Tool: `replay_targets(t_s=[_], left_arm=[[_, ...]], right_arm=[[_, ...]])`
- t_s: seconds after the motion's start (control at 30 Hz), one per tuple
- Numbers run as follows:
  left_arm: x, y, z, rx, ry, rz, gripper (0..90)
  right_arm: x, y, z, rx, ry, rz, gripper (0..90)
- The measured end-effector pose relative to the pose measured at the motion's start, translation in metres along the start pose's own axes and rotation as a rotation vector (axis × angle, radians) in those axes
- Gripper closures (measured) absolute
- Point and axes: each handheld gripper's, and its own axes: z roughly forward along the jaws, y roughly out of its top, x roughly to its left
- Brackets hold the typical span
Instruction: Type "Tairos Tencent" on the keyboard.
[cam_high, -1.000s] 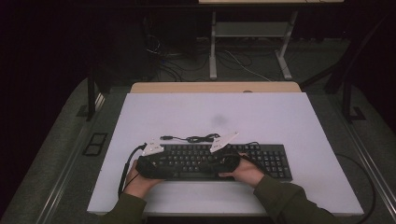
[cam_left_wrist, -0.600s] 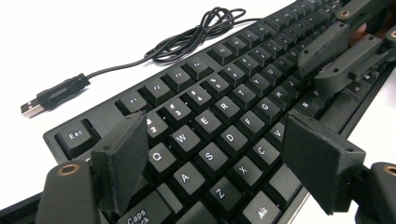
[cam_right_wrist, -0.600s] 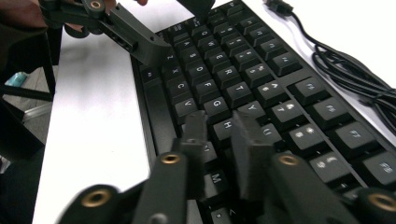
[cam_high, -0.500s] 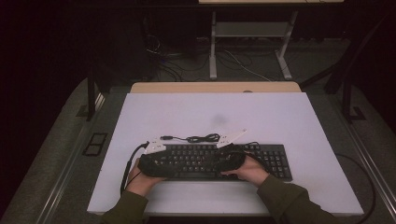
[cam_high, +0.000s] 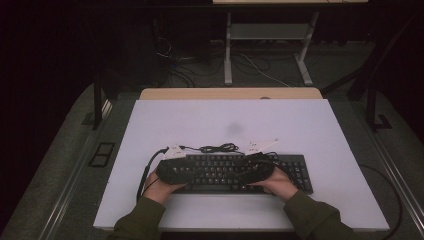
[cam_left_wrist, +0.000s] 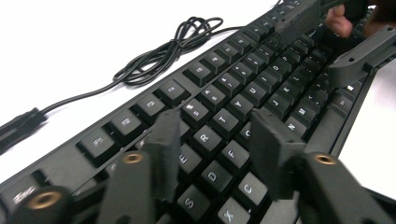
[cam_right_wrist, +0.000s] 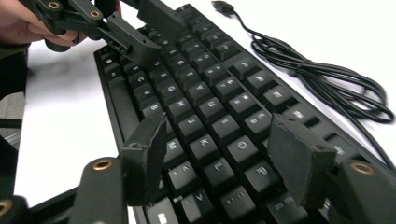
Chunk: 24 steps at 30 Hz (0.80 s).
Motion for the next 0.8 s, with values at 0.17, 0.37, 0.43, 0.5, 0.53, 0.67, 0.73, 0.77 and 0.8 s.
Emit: replay_targets(t_s=[0.17,0.37,0.43,0.5,0.53,0.67,0.73,0.77,0.8], left_arm=[[0.001,0.005,0.006,0.0,-0.015,0.004,72.4],[0.002,0.01,0.013,0.023,-0.036,0.029,84.2],[0.001,0.011,0.015,0.03,-0.036,0.03,86.6],[0.0,0.012,0.017,0.033,-0.037,0.036,88.1],[0.0,0.012,0.018,0.031,-0.037,0.036,88.1],[-0.001,0.013,0.021,0.04,-0.044,0.04,88.2],[0.0,0.013,0.022,0.05,-0.044,0.05,88.3],[-0.001,0.013,0.023,0.05,-0.045,0.047,88.3],[-0.001,0.013,0.024,0.056,-0.045,0.053,88.3]], right_arm=[[-0.003,-0.005,-0.007,-0.013,-0.023,0.018,34.4],[-0.003,-0.01,-0.013,-0.02,-0.06,0.027,31.1],[-0.004,-0.011,-0.015,-0.023,-0.067,0.031,30.7],[-0.005,-0.011,-0.017,-0.021,-0.077,0.033,29.9],[-0.005,-0.012,-0.017,-0.021,-0.081,0.035,29.6],[-0.005,-0.012,-0.019,-0.022,-0.095,0.035,28.9],[-0.006,-0.013,-0.02,-0.021,-0.099,0.035,28.9],[-0.006,-0.013,-0.02,-0.021,-0.1,0.036,28.9],[-0.006,-0.013,-0.02,-0.02,-0.101,0.035,28.9]])
